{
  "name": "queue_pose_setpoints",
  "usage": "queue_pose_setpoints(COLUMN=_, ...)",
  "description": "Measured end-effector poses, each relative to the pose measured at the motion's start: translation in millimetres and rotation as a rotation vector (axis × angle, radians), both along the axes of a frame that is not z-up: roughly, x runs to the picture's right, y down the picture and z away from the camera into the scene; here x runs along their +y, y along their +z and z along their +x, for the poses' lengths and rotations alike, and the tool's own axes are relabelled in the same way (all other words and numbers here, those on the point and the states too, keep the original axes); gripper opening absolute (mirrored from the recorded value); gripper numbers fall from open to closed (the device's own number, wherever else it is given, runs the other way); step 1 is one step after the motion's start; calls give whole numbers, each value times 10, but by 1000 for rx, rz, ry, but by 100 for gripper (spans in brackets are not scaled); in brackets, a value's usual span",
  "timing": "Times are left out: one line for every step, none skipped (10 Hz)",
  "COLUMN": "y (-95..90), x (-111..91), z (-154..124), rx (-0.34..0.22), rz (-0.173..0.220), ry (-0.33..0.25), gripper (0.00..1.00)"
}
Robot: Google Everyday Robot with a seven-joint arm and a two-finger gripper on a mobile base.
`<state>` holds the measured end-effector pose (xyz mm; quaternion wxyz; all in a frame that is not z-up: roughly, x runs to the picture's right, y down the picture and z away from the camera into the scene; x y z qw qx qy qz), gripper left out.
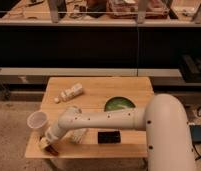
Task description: Drag the pepper across the table
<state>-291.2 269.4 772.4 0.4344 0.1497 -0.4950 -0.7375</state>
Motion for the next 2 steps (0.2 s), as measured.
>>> queue_pose_setpoints(y=24, x=-21, z=23, rx=7, rz=-1, ry=6, gripper=23)
queue_pose_setpoints(y=20, x=-20, z=16, rx=7, rz=-1, ry=6, gripper=23)
